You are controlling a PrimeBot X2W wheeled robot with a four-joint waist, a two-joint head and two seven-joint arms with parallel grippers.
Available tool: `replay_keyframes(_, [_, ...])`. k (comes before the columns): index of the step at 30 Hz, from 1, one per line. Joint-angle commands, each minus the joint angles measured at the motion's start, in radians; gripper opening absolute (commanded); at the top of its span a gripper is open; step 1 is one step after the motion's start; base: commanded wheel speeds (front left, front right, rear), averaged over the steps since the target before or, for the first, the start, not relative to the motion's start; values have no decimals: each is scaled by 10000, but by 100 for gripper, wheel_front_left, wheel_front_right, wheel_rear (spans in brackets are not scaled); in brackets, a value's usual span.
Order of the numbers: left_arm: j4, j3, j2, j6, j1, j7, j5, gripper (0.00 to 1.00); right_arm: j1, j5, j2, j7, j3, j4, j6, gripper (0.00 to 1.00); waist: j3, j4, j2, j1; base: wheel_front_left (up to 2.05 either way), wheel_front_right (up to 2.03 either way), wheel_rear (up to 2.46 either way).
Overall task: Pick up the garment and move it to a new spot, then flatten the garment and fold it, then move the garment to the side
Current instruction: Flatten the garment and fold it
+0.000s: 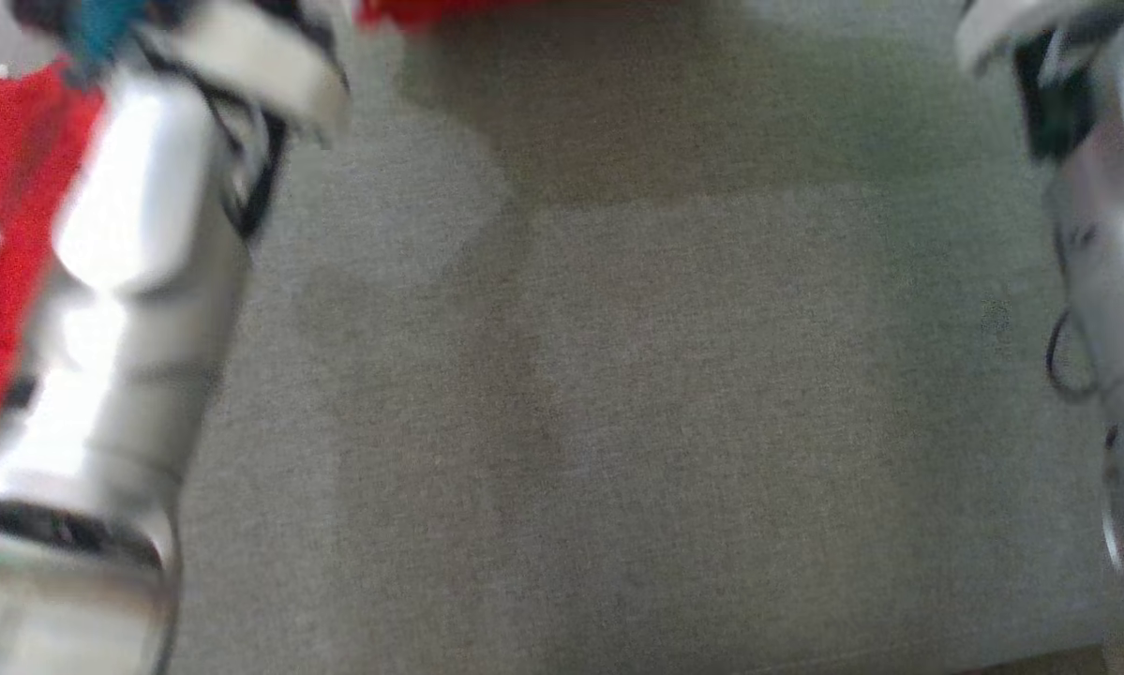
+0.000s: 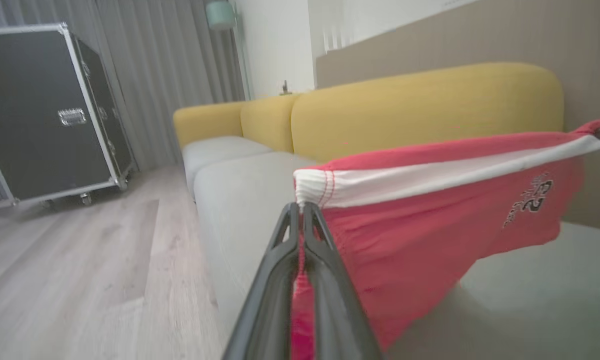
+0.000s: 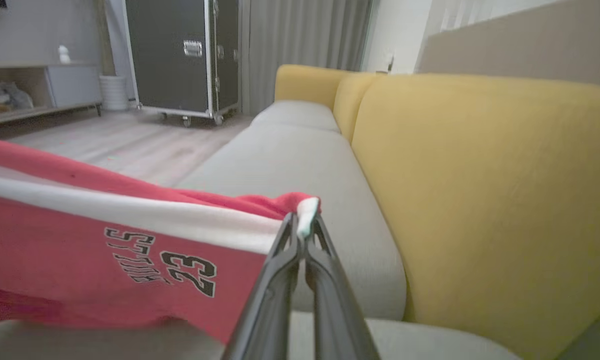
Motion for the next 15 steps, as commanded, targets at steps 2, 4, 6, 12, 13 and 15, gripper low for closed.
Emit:
replay_keyframes(2, [-389,-151,424,26,565,-84,-326,0,321,306,-208,-33,363,232,-7,0,-295,141,0,-2,0,0,0])
replay_keyframes(4, [-704,-545,504,25,1339,-88,-654,0,708,637,-313,109,844,620,-7,0,-547,223,0,-2,0,0,0])
replay_keyframes(6, [-994,-926,637,24,2132,-89,-1014,0,1147,1082,-416,433,1466,879,-7,0,-837,290,0,-2,0,0,0])
replay_keyframes(12, [-1778,-1810,1144,23,3863,-91,-1894,0,2368,2679,-1078,1706,3420,667,-7,0,-1708,338,0,-2,0,0,0])
replay_keyframes(13, [-1930,-1802,1209,23,4118,-91,-2016,0,2566,2995,-1216,1926,3706,509,-7,0,-1863,334,0,-2,0,0,0])
replay_keyframes(15, [-2196,-1822,1323,22,4606,-92,-2120,0,2945,3631,-1540,2368,4279,93,-7,0,-2115,318,0,-2,0,0,0])
